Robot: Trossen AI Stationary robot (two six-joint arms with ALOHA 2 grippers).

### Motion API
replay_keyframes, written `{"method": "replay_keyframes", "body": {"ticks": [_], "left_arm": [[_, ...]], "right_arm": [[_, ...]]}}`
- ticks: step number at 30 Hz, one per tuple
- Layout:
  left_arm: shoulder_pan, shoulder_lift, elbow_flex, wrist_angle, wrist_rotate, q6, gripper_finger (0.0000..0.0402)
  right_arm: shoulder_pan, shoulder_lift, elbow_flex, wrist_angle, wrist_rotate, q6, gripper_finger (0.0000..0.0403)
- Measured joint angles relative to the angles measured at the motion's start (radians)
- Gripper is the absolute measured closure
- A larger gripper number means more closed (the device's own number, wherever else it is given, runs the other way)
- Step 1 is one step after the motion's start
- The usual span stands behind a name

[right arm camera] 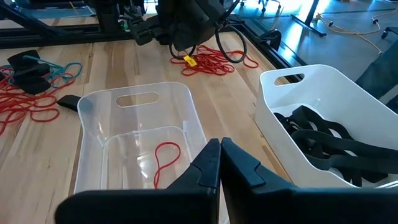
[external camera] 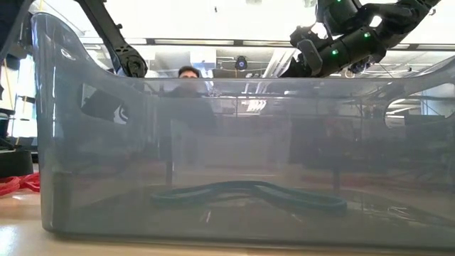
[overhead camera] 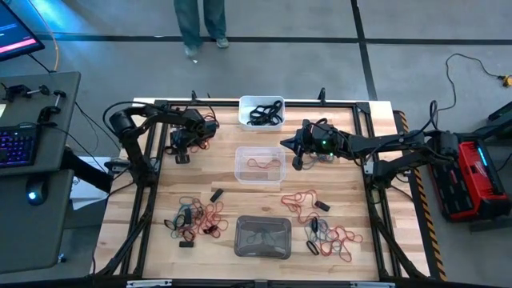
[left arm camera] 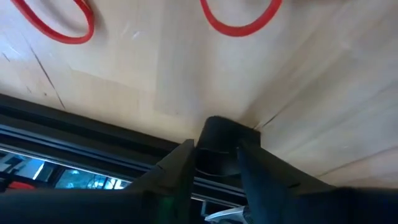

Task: Sort rubber bands into baskets
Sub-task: Put the black rubber band into the white bin

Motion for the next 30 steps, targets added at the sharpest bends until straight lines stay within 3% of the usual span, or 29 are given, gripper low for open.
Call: {"method": "replay_keyframes", "body": {"ticks": [7,14,20,30], "left_arm": [[-0.003,-0.028,0.000,-0.006,-0.007,0.021,0.0392],[-0.003,-0.165,0.018,-0.004,0.005,0.028,0.0400],[-0.003,-0.273,0.073,0.006,0.079,-0.011,0.0401],[-0.021,-0.296,0.260,0.149,0.151,-0.057,0.0401]], "right_arm": [[0.000,0.000,0.000,-0.001,0.000,0.000,0.0403],[0.000,0.000,0.000,-0.003,0.000,-0.011,0.0403],[0.000,0.000,0.000,-0.002,0.000,-0.011,0.0403],[0.000,0.000,0.000,0.001,0.000,-0.011,0.0403]]}}
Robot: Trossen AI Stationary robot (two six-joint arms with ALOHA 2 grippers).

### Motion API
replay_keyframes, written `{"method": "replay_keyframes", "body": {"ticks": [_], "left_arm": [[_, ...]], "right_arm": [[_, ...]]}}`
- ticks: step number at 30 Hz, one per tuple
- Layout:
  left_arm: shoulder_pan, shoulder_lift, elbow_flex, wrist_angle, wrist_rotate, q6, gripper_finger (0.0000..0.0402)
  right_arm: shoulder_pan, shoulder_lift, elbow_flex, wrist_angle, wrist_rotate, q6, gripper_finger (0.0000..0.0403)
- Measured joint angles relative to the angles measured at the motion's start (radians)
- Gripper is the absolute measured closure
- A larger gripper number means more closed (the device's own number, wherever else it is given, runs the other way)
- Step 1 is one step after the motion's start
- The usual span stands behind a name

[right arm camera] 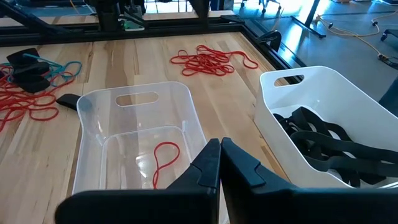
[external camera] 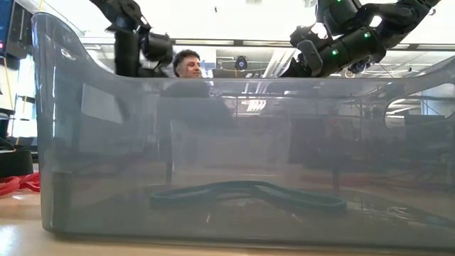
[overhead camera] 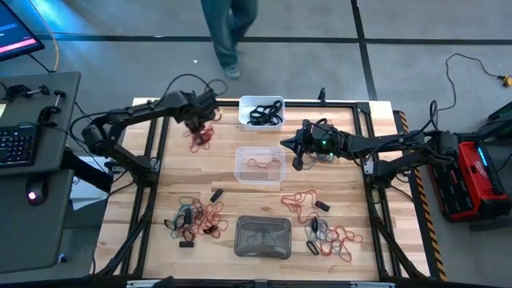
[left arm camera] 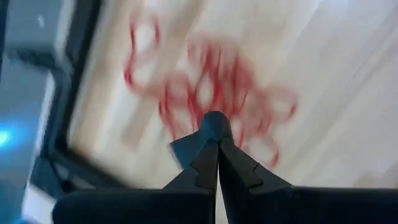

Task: Sort rubber bands into baskets
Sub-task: Put the black rubber band into the white bin

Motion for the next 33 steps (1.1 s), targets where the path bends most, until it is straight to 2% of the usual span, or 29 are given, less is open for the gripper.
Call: {"method": "replay_keyframes", "body": {"ticks": [5,9,26,33], "left_arm": [[-0.022,0.000,0.067,0.135,0.116,0.000,0.0401],[-0.044,0.011,0.096,0.248,0.158,-0.003,0.0401],[-0.110,0.377,0.433,0.405,0.160,0.052,0.0401],[-0.110,0.494,0.502,0.406,0.158,0.069,0.0401]], "right_arm": [[0.000,0.000,0.000,0.000,0.000,0.000,0.0403],[0.000,0.000,0.000,0.000,0.000,0.000,0.0403],[0.000,0.000,0.000,0.008,0.000,0.000,0.0403],[0.000,0.000,0.000,0.007,0.000,0.001,0.0403]]}}
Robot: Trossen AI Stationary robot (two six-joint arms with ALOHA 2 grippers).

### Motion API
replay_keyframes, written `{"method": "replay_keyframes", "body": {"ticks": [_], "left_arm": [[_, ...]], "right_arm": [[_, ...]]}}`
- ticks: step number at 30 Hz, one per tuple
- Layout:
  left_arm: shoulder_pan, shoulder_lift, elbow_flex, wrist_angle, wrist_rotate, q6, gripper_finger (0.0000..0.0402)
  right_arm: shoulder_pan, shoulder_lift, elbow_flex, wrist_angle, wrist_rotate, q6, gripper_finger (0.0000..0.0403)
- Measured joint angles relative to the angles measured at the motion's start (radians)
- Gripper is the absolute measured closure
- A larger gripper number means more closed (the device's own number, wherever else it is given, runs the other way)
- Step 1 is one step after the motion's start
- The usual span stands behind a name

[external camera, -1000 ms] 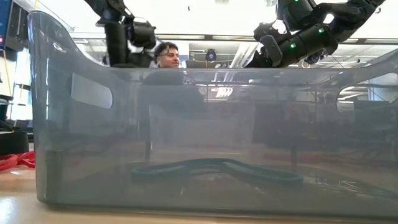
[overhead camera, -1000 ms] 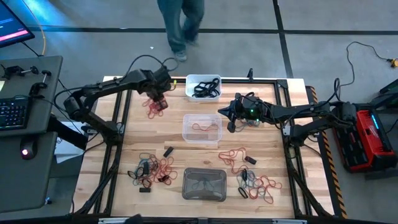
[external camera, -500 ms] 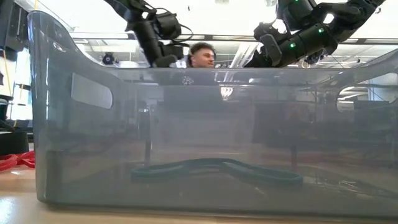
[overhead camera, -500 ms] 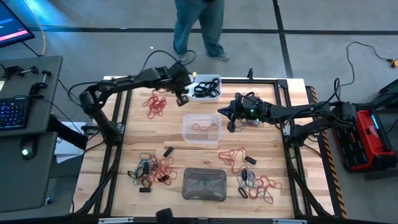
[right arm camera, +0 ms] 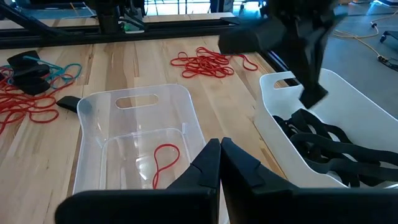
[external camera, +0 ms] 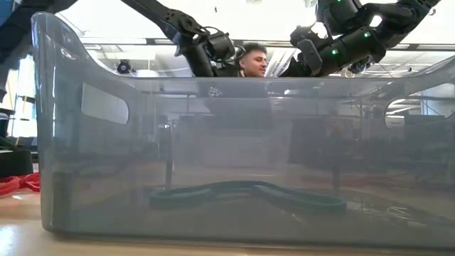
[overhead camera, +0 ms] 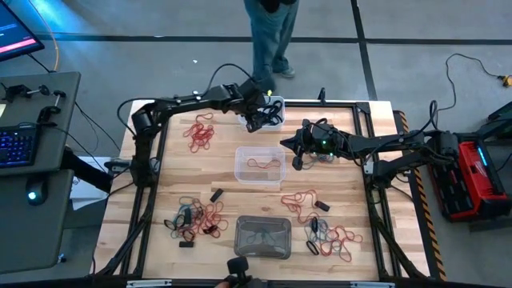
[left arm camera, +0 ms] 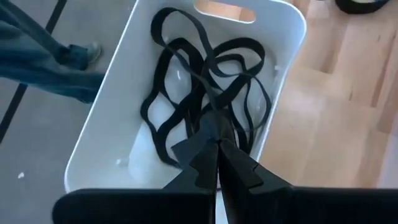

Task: Sort rubber bands into baskets
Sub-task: Put the black rubber band into the white bin

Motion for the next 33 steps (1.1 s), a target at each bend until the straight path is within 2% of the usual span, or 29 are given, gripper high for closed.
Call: {"method": "replay_keyframes", "body": {"ticks": [5,13,17,20,25,33], "left_arm": [[-0.005,0.020,0.000,-0.009,0.000,0.026,0.0387],[-0.030,0.011,0.000,0.024,0.000,0.028,0.0320],[-0.045,0.010,-0.017,0.113,-0.001,0.024,0.0302],[-0.050,0.004,-0.052,0.196,-0.002,0.018,0.0310],[-0.060,-0.023,-0.130,0.342,-0.010,-0.011,0.0348],[-0.072,-0.179,-0.357,0.573,0.000,-0.037,0.0398]], "right_arm": [[0.000,0.000,0.000,-0.007,0.000,0.002,0.0403],[0.000,0.000,0.000,-0.015,0.001,-0.002,0.0403],[0.000,0.000,0.000,-0.032,0.059,-0.016,0.0402],[0.000,0.000,0.000,-0.052,0.112,-0.016,0.0402],[-0.011,0.000,0.000,-0.122,0.183,0.044,0.0402],[-0.100,0.000,0.000,-0.270,0.195,0.185,0.0402]]}}
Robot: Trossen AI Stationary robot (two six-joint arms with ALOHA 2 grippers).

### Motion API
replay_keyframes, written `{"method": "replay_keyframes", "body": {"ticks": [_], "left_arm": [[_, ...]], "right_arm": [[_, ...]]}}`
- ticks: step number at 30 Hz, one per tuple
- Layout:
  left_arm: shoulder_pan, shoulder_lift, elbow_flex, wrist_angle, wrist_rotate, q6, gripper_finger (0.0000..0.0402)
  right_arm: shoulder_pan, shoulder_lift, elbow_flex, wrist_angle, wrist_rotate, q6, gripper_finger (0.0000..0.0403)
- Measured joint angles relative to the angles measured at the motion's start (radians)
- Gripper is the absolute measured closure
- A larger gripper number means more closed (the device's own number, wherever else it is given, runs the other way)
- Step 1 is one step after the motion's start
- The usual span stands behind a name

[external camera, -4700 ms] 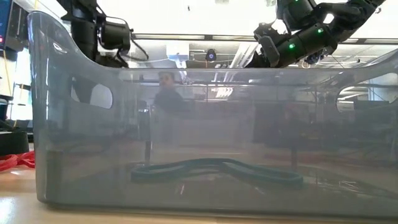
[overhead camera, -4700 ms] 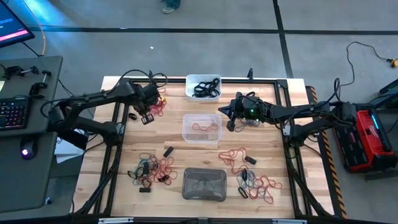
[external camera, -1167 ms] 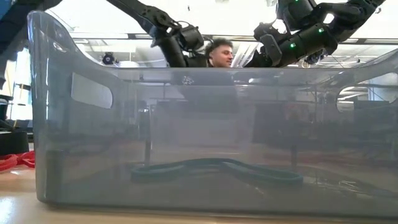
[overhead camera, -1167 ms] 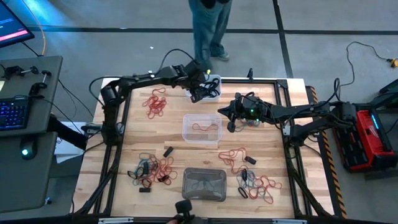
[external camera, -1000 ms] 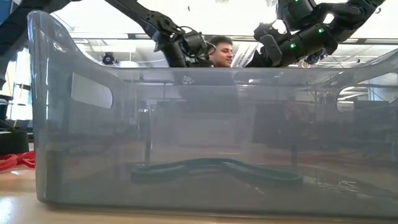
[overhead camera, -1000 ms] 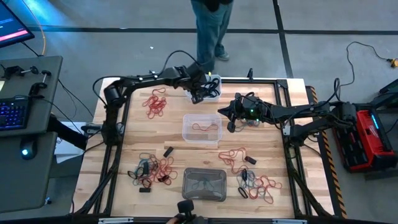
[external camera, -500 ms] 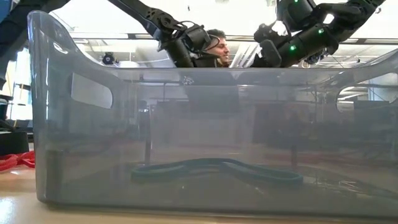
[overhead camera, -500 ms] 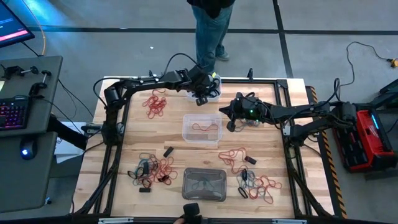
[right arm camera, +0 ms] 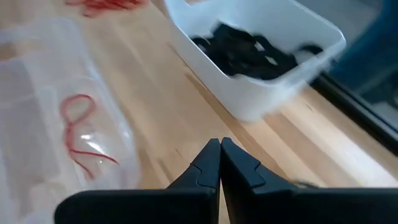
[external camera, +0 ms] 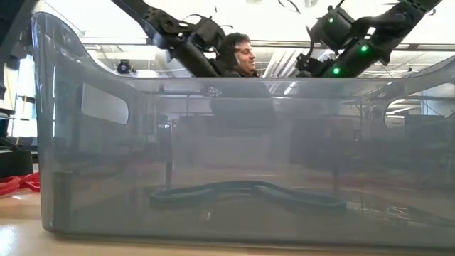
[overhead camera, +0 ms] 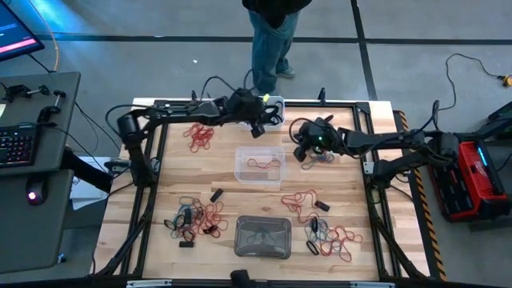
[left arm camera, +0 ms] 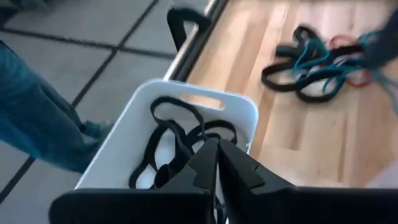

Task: Sort rubber bands into baskets
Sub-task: Put the black rubber band into the white bin

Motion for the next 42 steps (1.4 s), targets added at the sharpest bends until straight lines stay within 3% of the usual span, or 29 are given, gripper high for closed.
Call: {"method": "replay_keyframes", "body": {"ticks": [5,12,20,31,40,42], "left_arm": [[-0.010,-0.123,-0.172,0.139,0.041,-0.025,0.0401],[-0.037,-0.264,-0.430,0.403,0.119,-0.058,0.0401],[-0.062,-0.346,-0.591,0.552,0.229,-0.104,0.0401],[-0.085,-0.359,-0.650,0.577,0.234,-0.093,0.0401],[-0.084,-0.357,-0.662,0.578,0.230,-0.089,0.0401],[-0.081,-0.357,-0.662,0.576,0.220,-0.077,0.0401]], "right_arm": [[-0.055,0.000,0.000,-0.057,-0.013,0.019,0.0379],[-0.116,0.011,0.000,-0.076,-0.042,0.066,0.0289],[-0.177,0.154,0.014,-0.069,-0.070,0.061,0.0245],[-0.226,0.330,0.080,-0.067,-0.114,0.023,0.0284],[-0.219,0.307,0.088,-0.047,-0.118,0.034,0.0390],[-0.210,0.282,0.088,-0.051,-0.114,0.034,0.0397]]}}
